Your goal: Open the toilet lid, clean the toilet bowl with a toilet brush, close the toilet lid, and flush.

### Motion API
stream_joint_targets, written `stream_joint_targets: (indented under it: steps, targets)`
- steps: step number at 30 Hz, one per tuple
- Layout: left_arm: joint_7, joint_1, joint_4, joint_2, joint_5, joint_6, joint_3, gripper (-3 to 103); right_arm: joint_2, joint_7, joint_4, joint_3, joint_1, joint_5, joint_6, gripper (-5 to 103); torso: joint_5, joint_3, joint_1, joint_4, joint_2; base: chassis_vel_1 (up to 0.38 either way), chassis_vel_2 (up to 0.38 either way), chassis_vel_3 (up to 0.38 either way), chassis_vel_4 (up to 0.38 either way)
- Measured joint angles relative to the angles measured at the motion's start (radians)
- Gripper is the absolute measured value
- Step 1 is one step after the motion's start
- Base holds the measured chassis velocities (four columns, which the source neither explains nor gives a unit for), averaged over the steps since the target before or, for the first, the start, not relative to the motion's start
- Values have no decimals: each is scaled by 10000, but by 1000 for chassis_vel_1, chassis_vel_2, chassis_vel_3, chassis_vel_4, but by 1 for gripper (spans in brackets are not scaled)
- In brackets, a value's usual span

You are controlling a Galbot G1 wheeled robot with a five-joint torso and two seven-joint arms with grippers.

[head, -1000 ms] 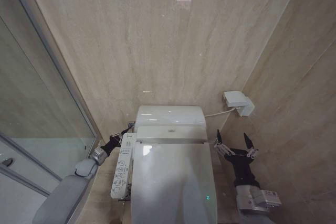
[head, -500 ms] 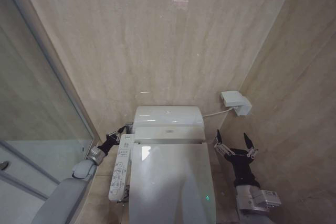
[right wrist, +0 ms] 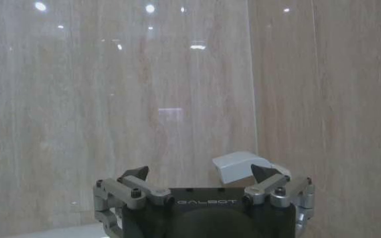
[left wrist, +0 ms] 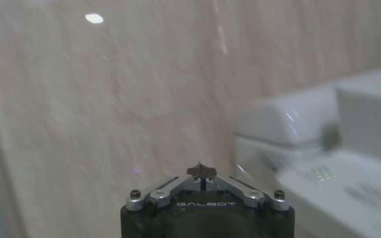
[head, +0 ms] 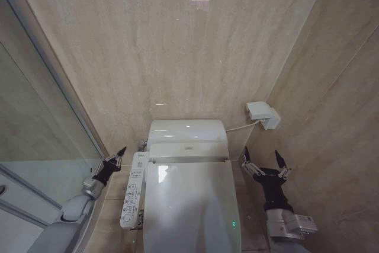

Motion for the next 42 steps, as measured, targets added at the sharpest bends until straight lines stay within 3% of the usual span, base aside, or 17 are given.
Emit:
stream_joint_targets:
  steps: [2,3,5,6,9,13,15,16,21,22,30,31,36,37,42]
  targets:
    - [-644,210,-559,0,-40,201,-167,0,0,1,0,0,0,0,0,100,2,0,0,-4,0,0,0,0,0]
    - [-644,210,-559,0,-40,201,-167,0,0,1,0,0,0,0,0,100,2,0,0,-4,0,0,0,0,0]
    - [-1518,613,-1449,-8,-141,810,-388,0,0,2,0,0,0,0,0,100,2,1,0,1,0,0,0,0,0]
    - [-1518,613,-1449,-8,-141,810,-388,0,0,2,0,0,0,0,0,100,2,1,0,1,0,0,0,0,0]
    - [-2287,1066,-2563,-58,-234,1553,-635,0,0,1,0,0,0,0,0,100,1,0,-1,-4,1,0,0,0,0]
    - [-2700,1563,-3663,-182,-372,2188,-1093,0,0,-1,0,0,0,0,0,100,2,0,-1,0,1,0,0,0,0]
    - [-2724,1597,-3732,-193,-383,2224,-1125,0,0,-1,0,0,0,0,0,100,2,0,-1,-1,1,0,0,0,0]
    - [-2895,1870,-4291,-277,-449,2492,-1377,28,0,1,0,0,0,0,0,100,3,0,-1,-1,1,0,0,0,0]
    - [-3210,2632,-5714,-447,-494,3162,-2091,28,0,0,0,0,0,0,0,100,3,0,-1,0,1,0,0,0,0]
    - [-3280,2824,-6003,-487,-493,3261,-2252,55,0,0,0,0,0,0,0,100,3,0,-1,-1,1,0,0,0,0]
    - [-3601,3989,-7307,-917,-439,3500,-2881,55,0,0,0,0,0,0,0,100,3,0,-1,-1,1,0,0,0,0]
    - [-3619,4154,-7462,-1005,-434,3501,-2982,82,0,1,0,0,0,0,0,100,3,0,-1,-1,1,0,0,0,0]
    - [-3672,5085,-8375,-1391,-450,3501,-3497,82,0,0,0,0,0,0,0,100,2,1,-1,-2,1,0,0,0,0]
    - [-3798,5383,-8665,-1541,-473,3637,-3585,100,0,2,0,0,0,0,0,100,3,0,-2,-1,1,0,0,0,0]
    - [-4025,6269,-9375,-1922,-586,3944,-3795,100,0,0,0,0,0,0,0,100,2,0,-2,0,1,0,0,0,0]
